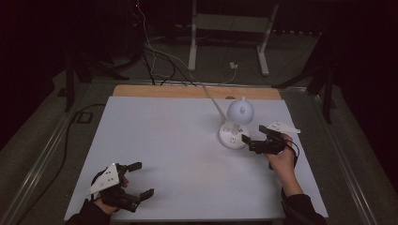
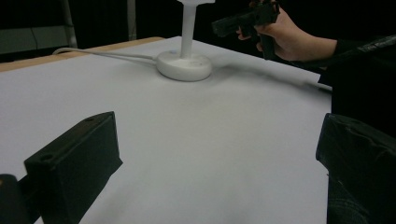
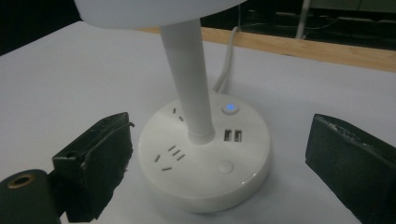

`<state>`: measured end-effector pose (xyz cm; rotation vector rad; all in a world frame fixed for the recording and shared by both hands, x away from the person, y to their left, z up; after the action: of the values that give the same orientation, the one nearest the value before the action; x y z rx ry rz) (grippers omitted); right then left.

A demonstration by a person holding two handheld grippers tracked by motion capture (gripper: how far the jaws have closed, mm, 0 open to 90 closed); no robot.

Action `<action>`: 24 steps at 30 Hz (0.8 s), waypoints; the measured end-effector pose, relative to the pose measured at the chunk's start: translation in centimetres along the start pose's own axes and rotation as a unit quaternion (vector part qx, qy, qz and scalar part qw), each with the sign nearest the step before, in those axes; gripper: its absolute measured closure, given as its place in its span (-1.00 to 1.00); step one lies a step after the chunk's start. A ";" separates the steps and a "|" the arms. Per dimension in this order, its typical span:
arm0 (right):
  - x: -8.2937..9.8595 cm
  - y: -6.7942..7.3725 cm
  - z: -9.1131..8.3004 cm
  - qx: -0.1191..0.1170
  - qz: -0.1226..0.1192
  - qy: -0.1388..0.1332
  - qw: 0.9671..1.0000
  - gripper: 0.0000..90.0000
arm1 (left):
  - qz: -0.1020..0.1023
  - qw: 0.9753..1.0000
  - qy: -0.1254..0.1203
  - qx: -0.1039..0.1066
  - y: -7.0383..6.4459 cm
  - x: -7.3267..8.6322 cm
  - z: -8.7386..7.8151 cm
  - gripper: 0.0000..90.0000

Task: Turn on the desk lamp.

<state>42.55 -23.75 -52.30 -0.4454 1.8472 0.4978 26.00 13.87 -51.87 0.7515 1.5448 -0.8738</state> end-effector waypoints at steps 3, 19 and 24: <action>0.1 0.2 0.2 0.000 0.011 0.003 1.000 -0.84 | 0.000 1.000 -0.001 0.000 0.0 0.0 0.0 -0.99; 0.5 0.0 0.6 0.034 0.035 0.025 0.998 0.13 | -0.001 1.000 0.001 0.001 0.0 0.0 0.0 -0.99; 0.6 -0.2 0.7 0.048 0.018 0.025 0.998 0.30 | -0.002 1.000 0.000 0.000 0.0 0.0 0.0 -0.99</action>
<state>43.00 -23.60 -53.10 -0.3642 1.9214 0.4239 26.03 13.88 -51.90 0.7481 1.5472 -0.8775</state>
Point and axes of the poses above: each handheld gripper's, and its own axes: z roughly forward along the jaws, x roughly out of its underside, y roughly to its left, the point moved 9 cm from there along z, roughly forward along the jaws, and after that the axes turned 10 degrees about -y, right-handed, at the moved point
